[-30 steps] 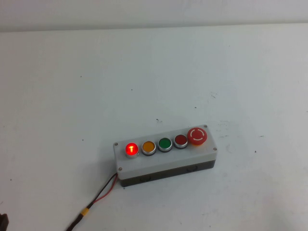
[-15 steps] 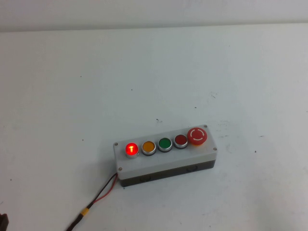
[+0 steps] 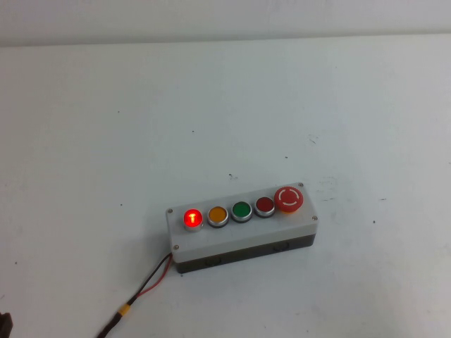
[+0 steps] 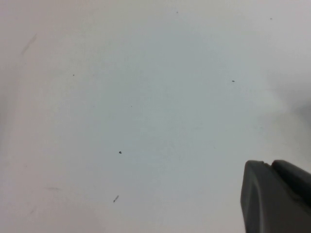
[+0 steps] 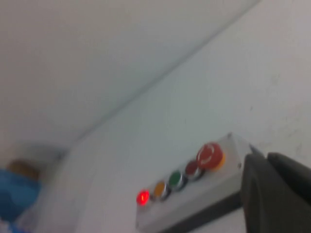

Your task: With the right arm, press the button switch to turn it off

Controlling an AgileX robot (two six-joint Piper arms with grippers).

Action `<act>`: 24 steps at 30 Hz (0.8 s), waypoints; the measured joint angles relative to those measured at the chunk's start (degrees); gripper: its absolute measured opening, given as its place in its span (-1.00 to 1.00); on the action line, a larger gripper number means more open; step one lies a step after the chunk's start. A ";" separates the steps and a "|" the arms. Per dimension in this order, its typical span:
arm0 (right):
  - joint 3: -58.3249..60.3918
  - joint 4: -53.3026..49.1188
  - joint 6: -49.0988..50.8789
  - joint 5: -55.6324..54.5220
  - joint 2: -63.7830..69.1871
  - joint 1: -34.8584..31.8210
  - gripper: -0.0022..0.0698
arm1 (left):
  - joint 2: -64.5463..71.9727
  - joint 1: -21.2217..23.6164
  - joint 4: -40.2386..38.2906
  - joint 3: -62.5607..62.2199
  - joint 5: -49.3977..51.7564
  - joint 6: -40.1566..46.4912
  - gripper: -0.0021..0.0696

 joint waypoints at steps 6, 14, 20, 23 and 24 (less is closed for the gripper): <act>-17.81 -13.75 0.00 21.12 21.28 0.00 -0.98 | 0.00 0.00 0.00 0.00 0.00 0.00 -0.95; -37.76 -26.43 0.11 34.61 45.35 0.00 -0.98 | 0.00 0.00 0.00 0.00 0.00 0.00 -0.95; -48.42 -33.85 3.58 35.29 56.30 7.91 -0.98 | 0.00 0.00 0.00 0.00 0.00 0.00 -0.95; -53.35 -40.65 8.51 35.29 61.68 15.82 -0.98 | 0.00 0.00 0.00 0.00 0.00 0.00 -0.95; -55.19 -42.92 9.98 35.29 63.69 18.63 -0.98 | 0.00 0.00 0.00 0.00 0.00 0.00 -0.95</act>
